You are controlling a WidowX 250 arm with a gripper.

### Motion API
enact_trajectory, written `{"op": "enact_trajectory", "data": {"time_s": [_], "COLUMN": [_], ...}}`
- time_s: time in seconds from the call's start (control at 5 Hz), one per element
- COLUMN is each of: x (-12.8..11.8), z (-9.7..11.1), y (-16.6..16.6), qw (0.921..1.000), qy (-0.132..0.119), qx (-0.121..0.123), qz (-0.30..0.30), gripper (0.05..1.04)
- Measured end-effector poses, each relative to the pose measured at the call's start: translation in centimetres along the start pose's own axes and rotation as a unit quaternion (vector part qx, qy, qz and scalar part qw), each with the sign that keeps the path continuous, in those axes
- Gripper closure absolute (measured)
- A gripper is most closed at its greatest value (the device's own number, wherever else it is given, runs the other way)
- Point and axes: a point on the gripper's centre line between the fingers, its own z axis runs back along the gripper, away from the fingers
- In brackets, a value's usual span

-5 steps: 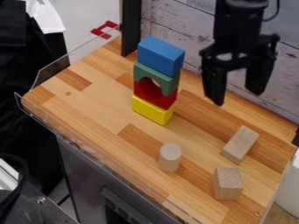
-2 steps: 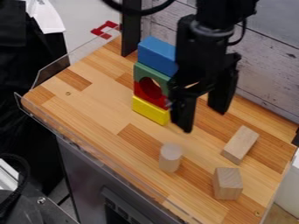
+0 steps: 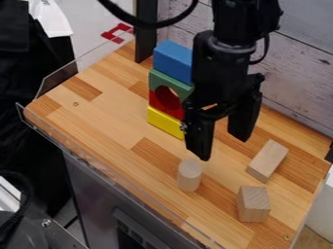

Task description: Put the cylinder on top of the blue block

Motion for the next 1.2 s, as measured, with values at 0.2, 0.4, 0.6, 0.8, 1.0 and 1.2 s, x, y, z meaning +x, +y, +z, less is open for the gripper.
{"op": "enact_trajectory", "data": {"time_s": [0.2, 0.4, 0.6, 0.8, 1.0, 1.2], "x": [0.4, 0.5, 0.4, 0.5, 1.4, 1.1], "z": [-0.6, -1.0, -0.9, -1.7, -2.9, -3.2], "y": [0.9, 1.8, 2.4, 2.2, 2.1, 1.9], "qw": [0.9967, 0.9902, 0.9849, 0.984, 0.9926, 0.9995], "qy": [0.06, 0.09, 0.104, 0.107, 0.061, -0.017], "qx": [0.029, 0.073, 0.094, 0.102, 0.071, 0.004], "qz": [0.048, 0.078, 0.102, 0.099, 0.077, 0.026], "gripper": [0.084, 0.084, 0.084, 0.084, 0.084, 0.084]}}
